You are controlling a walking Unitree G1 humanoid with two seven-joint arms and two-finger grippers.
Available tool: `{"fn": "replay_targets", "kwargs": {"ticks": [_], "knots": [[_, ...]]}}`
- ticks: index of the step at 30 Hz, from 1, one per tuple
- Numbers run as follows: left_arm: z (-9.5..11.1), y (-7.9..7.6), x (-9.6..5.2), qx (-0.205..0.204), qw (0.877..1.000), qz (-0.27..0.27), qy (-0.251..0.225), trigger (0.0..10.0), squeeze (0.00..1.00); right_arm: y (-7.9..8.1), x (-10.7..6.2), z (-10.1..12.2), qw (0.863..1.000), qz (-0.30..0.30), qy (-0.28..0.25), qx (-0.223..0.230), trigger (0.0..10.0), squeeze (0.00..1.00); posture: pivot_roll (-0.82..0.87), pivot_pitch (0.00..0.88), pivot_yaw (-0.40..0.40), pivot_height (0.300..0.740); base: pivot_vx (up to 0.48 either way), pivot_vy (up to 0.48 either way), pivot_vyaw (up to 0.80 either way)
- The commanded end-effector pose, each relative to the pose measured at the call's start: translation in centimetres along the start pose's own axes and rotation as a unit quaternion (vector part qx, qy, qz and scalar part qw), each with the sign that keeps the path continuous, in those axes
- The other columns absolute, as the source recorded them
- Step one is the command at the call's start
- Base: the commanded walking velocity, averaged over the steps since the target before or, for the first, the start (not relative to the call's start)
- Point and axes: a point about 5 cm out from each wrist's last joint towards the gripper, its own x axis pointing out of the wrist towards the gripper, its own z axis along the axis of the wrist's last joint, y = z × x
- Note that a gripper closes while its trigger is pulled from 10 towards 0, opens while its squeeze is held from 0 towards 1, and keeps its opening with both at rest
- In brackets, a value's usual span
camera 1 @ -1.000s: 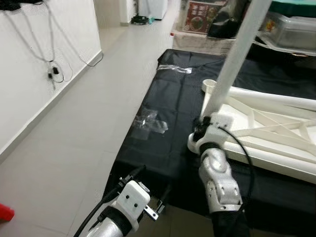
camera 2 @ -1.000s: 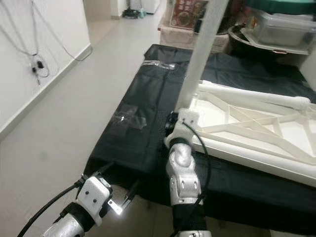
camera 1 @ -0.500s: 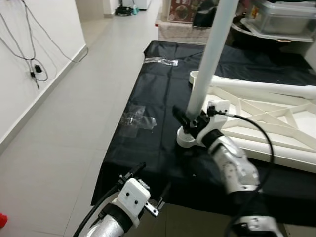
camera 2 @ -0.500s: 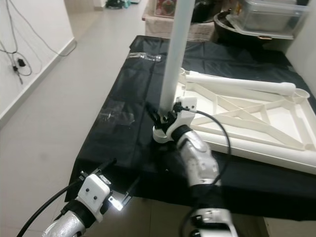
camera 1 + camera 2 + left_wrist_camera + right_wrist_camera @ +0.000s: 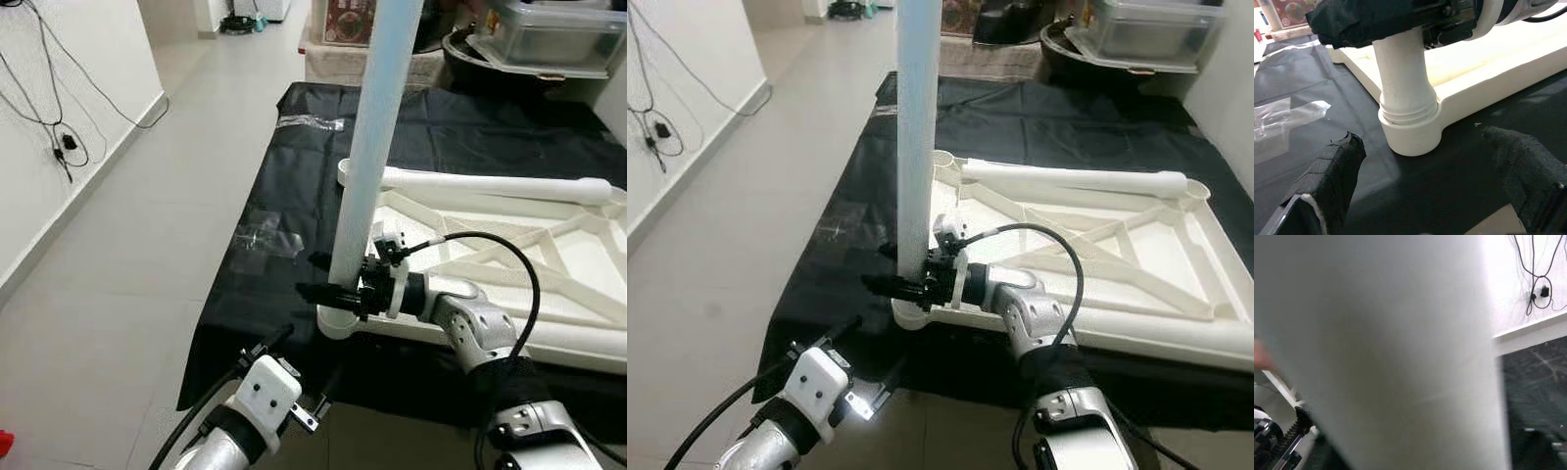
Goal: Building children table
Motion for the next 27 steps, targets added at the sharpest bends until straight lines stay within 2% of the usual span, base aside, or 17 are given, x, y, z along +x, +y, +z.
{"fn": "replay_targets", "kwargs": {"ticks": [1, 6, 7, 9, 10, 12, 13, 14, 15, 16, 17, 19, 20, 21, 25, 26, 27], "knots": [[-0.6, -0.3, -0.2, -0.003, 1.0, -0.006, 0.015, 10.0, 0.0, 0.5, 0.7, -0.4, 1.0, 0.026, 0.006, 0.001, 0.0, 0.0, 0.1, 0.125, -0.052, 0.74, 0.0, 0.0, 0.0], [-0.7, -0.3, -0.3, -0.003, 1.0, -0.005, 0.016, 10.0, 0.0, 0.0, 0.7, -0.3, 0.999, -0.044, -0.018, -0.019, 0.0, 0.0, 0.1, 0.122, -0.051, 0.74, 0.0, 0.0, 0.0], [-0.7, -0.3, -0.3, -0.004, 1.0, -0.006, 0.016, 10.0, 0.0, -0.6, 0.9, -0.4, 0.993, -0.115, -0.029, -0.025, 0.0, 0.0, 0.09, 0.12, -0.045, 0.74, 0.0, 0.0, 0.0], [-0.7, -0.3, -0.3, -0.004, 1.0, -0.006, 0.016, 10.0, 0.0, -1.1, 1.0, -0.4, 0.985, -0.165, -0.037, -0.029, 0.0, 0.0, 0.09, 0.119, -0.043, 0.74, 0.0, 0.0, 0.0], [-0.7, -0.3, -0.4, -0.004, 1.0, -0.007, 0.016, 10.0, 0.0, -1.9, 0.7, -0.4, 0.96, -0.274, -0.047, -0.039, 0.0, 0.0, 0.09, 0.119, -0.042, 0.74, 0.0, 0.0, 0.0], [-0.7, -0.3, -0.4, -0.005, 1.0, -0.01, 0.017, 10.0, 0.0, -2.8, -0.3, -0.4, 0.906, -0.416, -0.06, -0.05, 0.0, 0.0, 0.08, 0.116, -0.035, 0.74, 0.0, 0.0, 0.0], [-0.7, -0.3, -0.4, -0.005, 1.0, -0.01, 0.017, 10.0, 0.0, -2.8, -0.3, -0.4, 0.906, -0.416, -0.06, -0.05, 0.0, 0.0, 0.08, 0.116, -0.035, 0.74, 0.0, 0.0, 0.0], [-0.8, -0.3, -0.4, -0.004, 1.0, -0.011, 0.017, 10.0, 0.0, -3.0, -0.8, -0.3, 0.885, -0.458, -0.063, -0.054, 0.0, 0.0, 0.08, 0.116, -0.035, 0.74, 0.0, 0.0, 0.0], [-0.8, -0.3, -0.4, -0.004, 1.0, -0.011, 0.017, 10.0, 0.0, -3.0, -0.8, -0.3, 0.885, -0.458, -0.063, -0.054, 0.0, 0.0, 0.08, 0.116, -0.035, 0.74, 0.0, 0.0, 0.0], [-0.8, -0.3, -0.4, -0.004, 1.0, -0.012, 0.017, 10.0, 0.0, -3.2, -1.7, -0.4, 0.851, -0.519, -0.067, -0.051, 0.0, 0.0, 0.08, 0.113, -0.034, 0.74, 0.0, 0.0, 0.0], [-0.8, -0.3, -0.3, -0.003, 1.0, -0.014, 0.017, 10.0, 0.0, -3.0, -2.8, -0.4, 0.805, -0.587, -0.074, -0.048, 0.0, 0.0, 0.09, 0.117, -0.036, 0.74, 0.0, 0.0, 0.0], [-0.8, -0.3, -0.3, -0.003, 1.0, -0.014, 0.017, 10.0, 0.0, -3.0, -2.8, -0.4, 0.805, -0.587, -0.074, -0.048, 0.0, 0.0, 0.09, 0.117, -0.036, 0.74, 0.0, 0.0, 0.0], [-0.8, -0.3, -0.3, -0.003, 1.0, -0.015, 0.017, 10.0, 0.0, -2.7, -3.5, -0.5, 0.772, -0.629, -0.078, -0.046, 0.0, 0.0, 0.09, 0.117, -0.036, 0.74, 0.0, 0.0, 0.0], [-0.8, -0.3, -0.2, -0.001, 1.0, -0.017, 0.017, 10.0, 0.0, -1.2, -3.7, -0.7, 0.721, -0.684, -0.097, -0.042, 0.0, 0.0, 0.09, 0.122, -0.042, 0.74, 0.0, 0.0, 0.0], [-0.8, -0.3, -0.2, 0.0, 1.0, -0.017, 0.017, 10.0, 0.0, -0.5, -3.3, -1.0, 0.708, -0.698, -0.103, -0.035, 0.0, 0.0, 0.09, 0.122, -0.043, 0.74, 0.0, 0.0, 0.0], [-0.8, -0.3, -0.1, 0.001, 1.0, -0.017, 0.016, 10.0, 0.0, -0.1, -2.6, -1.4, 0.697, -0.709, -0.102, -0.028, 0.0, 0.0, 0.09, 0.127, -0.045, 0.74, 0.0, 0.0, 0.0], [-0.7, -0.3, -0.1, 0.001, 1.0, -0.016, 0.016, 10.0, 0.0, 0.1, -1.5, -1.4, 0.711, -0.693, -0.119, -0.011, 5.7, 0.0, 0.09, 0.128, -0.046, 0.74, 0.0, 0.0, 0.0]]}}
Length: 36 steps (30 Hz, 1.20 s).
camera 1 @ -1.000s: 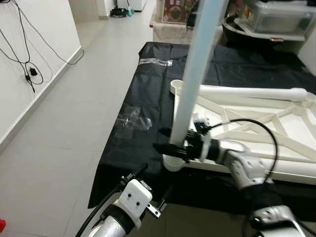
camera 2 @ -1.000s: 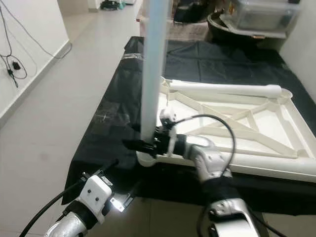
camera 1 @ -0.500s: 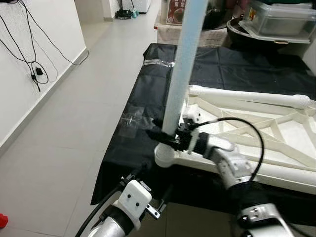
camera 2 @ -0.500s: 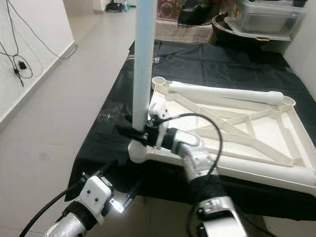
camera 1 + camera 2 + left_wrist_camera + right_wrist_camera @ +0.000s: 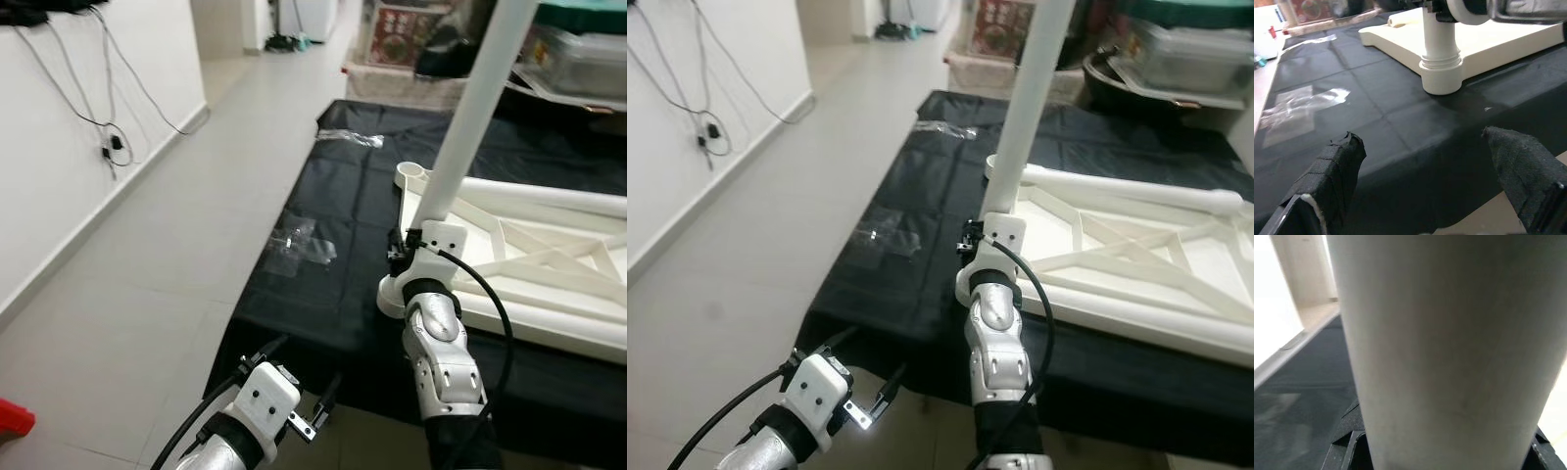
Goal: Building children table
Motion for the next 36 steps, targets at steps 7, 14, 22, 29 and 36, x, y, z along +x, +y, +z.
{"fn": "replay_targets", "kwargs": {"ticks": [7, 14, 22, 29, 36], "knots": [[-0.3, -0.1, -0.1, 0.002, 1.0, -0.002, 0.007, 10.0, 0.0, 3.6, -0.3, 0.7, 0.983, 0.158, -0.033, 0.088, 10.0, 1.0, 0.08, 0.133, -0.046, 0.74, 0.0, 0.0, 0.0], [-0.3, 0.0, 0.0, 0.001, 1.0, 0.0, 0.005, 10.0, 0.0, 2.4, 1.6, 2.1, 0.942, 0.317, -0.021, 0.107, 10.0, 0.0, 0.08, 0.132, -0.045, 0.74, 0.0, 0.0, 0.0], [-0.3, 0.0, 0.1, 0.001, 1.0, 0.001, 0.005, 10.0, 0.0, 1.6, 0.1, 0.9, 0.812, 0.572, 0.073, 0.091, 10.0, 0.0, 0.09, 0.132, -0.046, 0.74, 0.0, 0.0, 0.0], [-0.4, 0.1, 0.1, 0.004, 1.0, 0.003, 0.006, 10.0, 0.0, 2.0, -1.6, 0.1, 0.686, 0.714, 0.135, 0.049, 10.0, 0.0, 0.1, 0.13, -0.048, 0.74, 0.0, 0.0, 0.0], [-0.3, 0.1, 0.1, 0.006, 1.0, 0.004, 0.006, 10.0, 0.0, 3.5, -1.6, 0.3, 0.673, 0.731, 0.105, 0.044, 0.0, 0.0, 0.1, 0.131, -0.048, 0.74, 0.0, 0.0, 0.0]]}}
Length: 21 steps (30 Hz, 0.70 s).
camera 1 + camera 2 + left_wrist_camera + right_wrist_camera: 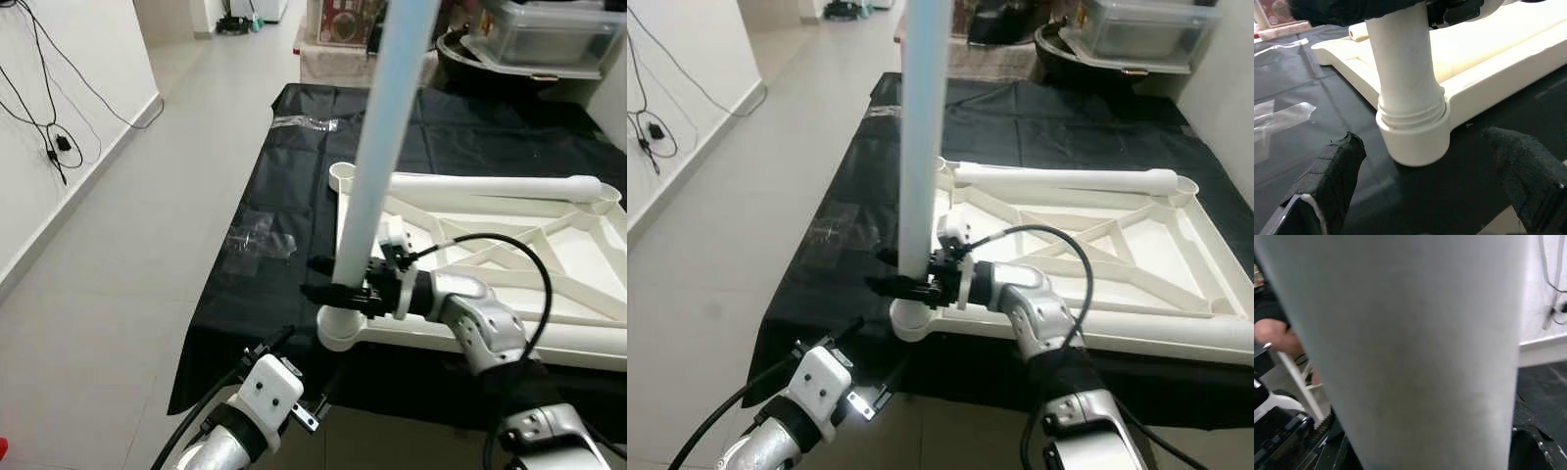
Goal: Building children table
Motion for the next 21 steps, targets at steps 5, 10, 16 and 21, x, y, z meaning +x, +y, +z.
{"fn": "replay_targets", "kwargs": {"ticks": [5, 10, 16, 21], "knots": [[-0.3, -0.2, -0.2, 0.0, 1.0, -0.001, 0.006, 10.0, 0.0, -0.9, 0.9, -1.4, 0.995, -0.099, 0.01, 0.025, 0.0, 0.0, 0.1, 0.132, -0.051, 0.74, 0.0, 0.0, 0.0], [-0.4, -0.2, -0.1, 0.0, 1.0, -0.002, 0.007, 10.0, 0.0, -4.3, -1.7, -1.9, 0.873, -0.488, -0.016, 0.01, 0.0, 0.0, 0.09, 0.132, -0.046, 0.74, 0.0, 0.0, 0.0], [-0.4, -0.2, -0.1, 0.0, 1.0, -0.004, 0.007, 10.0, 0.0, -3.3, -4.8, -2.0, 0.739, -0.672, -0.043, 0.011, 0.0, 0.0, 0.08, 0.128, -0.046, 0.74, 0.0, 0.0, 0.0], [-0.4, -0.2, -0.1, 0.001, 1.0, -0.005, 0.007, 10.0, 0.0, -1.0, -4.3, -2.7, 0.668, -0.742, -0.05, 0.031, 0.0, 0.0, 0.08, 0.122, -0.05, 0.74, 0.0, 0.0, 0.0]]}}
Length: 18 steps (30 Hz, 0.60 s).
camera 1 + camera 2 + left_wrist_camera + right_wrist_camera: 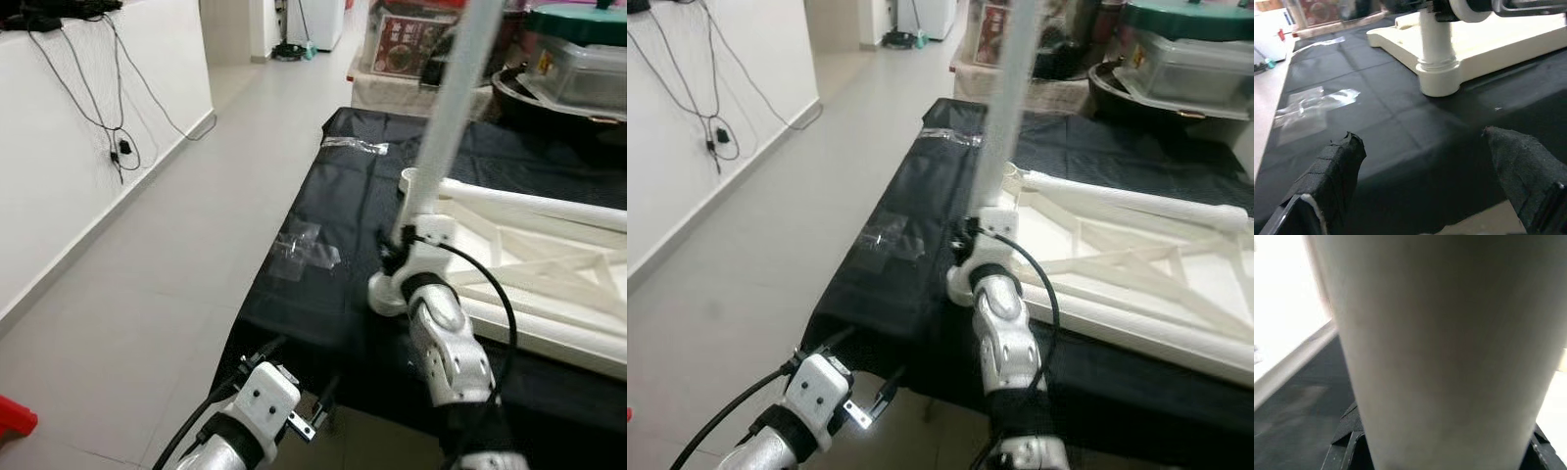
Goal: Building children table
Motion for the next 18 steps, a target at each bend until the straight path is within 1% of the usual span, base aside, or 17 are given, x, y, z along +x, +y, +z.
{"fn": "replay_targets", "kwargs": {"ticks": [1, 2, 3, 5, 6, 9, 10, 11, 12, 13, 14, 15, 16, 17, 18], "knots": [[-0.4, -0.2, -0.1, 0.001, 1.0, -0.004, 0.008, 10.0, 0.0, -1.0, -0.6, -1.4, 0.998, -0.048, 0.04, 0.009, 0.0, 0.0, 0.08, 0.122, -0.05, 0.74, 0.0, 0.0, 0.0], [-0.4, -0.2, -0.1, 0.001, 1.0, -0.004, 0.008, 10.0, 0.0, -0.5, -0.8, -1.6, 0.998, -0.045, 0.043, 0.013, 0.0, 0.0, 0.09, 0.118, -0.048, 0.74, 0.0, 0.0, 0.0], [-0.4, -0.2, -0.1, 0.001, 1.0, -0.004, 0.008, 10.0, 0.0, 1.0, -0.8, -1.5, 0.999, -0.015, 0.03, 0.034, 10.0, 0.0, 0.08, 0.115, -0.048, 0.74, 0.0, 0.0, 0.0], [-0.4, -0.2, -0.1, 0.001, 1.0, -0.004, 0.008, 10.0, 0.0, 1.7, -0.7, -1.2, 0.999, 0.009, 0.013, 0.04, 10.0, 0.0, 0.09, 0.114, -0.048, 0.74, 0.0, 0.0, 0.0], [-0.4, -0.2, -0.1, 0.001, 1.0, -0.004, 0.008, 10.0, 0.0, 2.1, -0.6, -1.0, 0.998, 0.03, 0.003, 0.048, 10.0, 1.0, 0.08, 0.113, -0.048, 0.74, 0.0, 0.0, 0.0], [-0.5, -0.3, -0.2, 0.0, 1.0, -0.004, 0.008, 10.0, 0.0, 2.8, -0.1, 0.0, 0.994, 0.086, -0.028, 0.063, 10.0, 1.0, 0.08, 0.11, -0.049, 0.74, 0.0, 0.0, 0.0], [-0.5, -0.3, -0.2, 0.0, 1.0, -0.004, 0.008, 10.0, 0.0, 2.8, -0.1, 0.3, 0.993, 0.096, -0.036, 0.064, 10.0, 1.0, 0.08, 0.11, -0.049, 0.74, 0.0, 0.0, 0.0], [-0.5, -0.3, -0.2, -0.001, 1.0, -0.005, 0.008, 10.0, 0.0, 3.1, 0.2, 0.6, 0.987, 0.136, -0.034, 0.085, 10.0, 0.0, 0.08, 0.107, -0.048, 0.74, 0.0, 0.0, 0.0], [-0.5, -0.3, -0.2, -0.001, 1.0, -0.005, 0.009, 10.0, 0.0, 3.3, 0.3, 0.9, 0.977, 0.184, -0.036, 0.102, 10.0, 0.0, 0.08, 0.106, -0.045, 0.74, 0.0, 0.0, 0.0], [-0.5, -0.3, -0.2, -0.001, 1.0, -0.006, 0.009, 10.0, 0.0, 3.5, 0.4, 1.3, 0.954, 0.274, -0.023, 0.124, 10.0, 0.0, 0.08, 0.103, -0.047, 0.74, 0.0, 0.0, 0.0], [-0.5, -0.3, -0.2, -0.001, 1.0, -0.006, 0.009, 10.0, 0.0, 3.5, 0.4, 1.3, 0.954, 0.274, -0.023, 0.124, 10.0, 0.0, 0.08, 0.103, -0.047, 0.74, 0.0, 0.0, 0.0], [-0.5, -0.4, -0.2, -0.001, 1.0, -0.006, 0.009, 10.0, 0.0, 3.5, 0.4, 1.5, 0.939, 0.323, -0.014, 0.114, 10.0, 0.0, 0.08, 0.103, -0.047, 0.74, 0.0, 0.0, 0.0], [-0.5, -0.4, -0.2, -0.001, 1.0, -0.007, 0.009, 10.0, 0.0, 3.4, 0.3, 1.5, 0.929, 0.353, -0.006, 0.107, 10.0, 0.0, 0.08, 0.103, -0.047, 0.74, 0.0, 0.0, 0.0], [-0.5, -0.4, -0.2, -0.002, 1.0, -0.007, 0.009, 10.0, 0.0, 3.3, 0.1, 1.5, 0.907, 0.409, 0.013, 0.102, 10.0, 0.0, 0.08, 0.101, -0.047, 0.74, 0.0, 0.0, 0.0], [-0.6, -0.3, -0.2, -0.002, 1.0, -0.007, 0.009, 10.0, 0.0, 3.2, -0.1, 1.4, 0.892, 0.44, 0.025, 0.1, 10.0, 0.0, 0.08, 0.101, -0.047, 0.74, 0.0, 0.0, 0.0]]}}
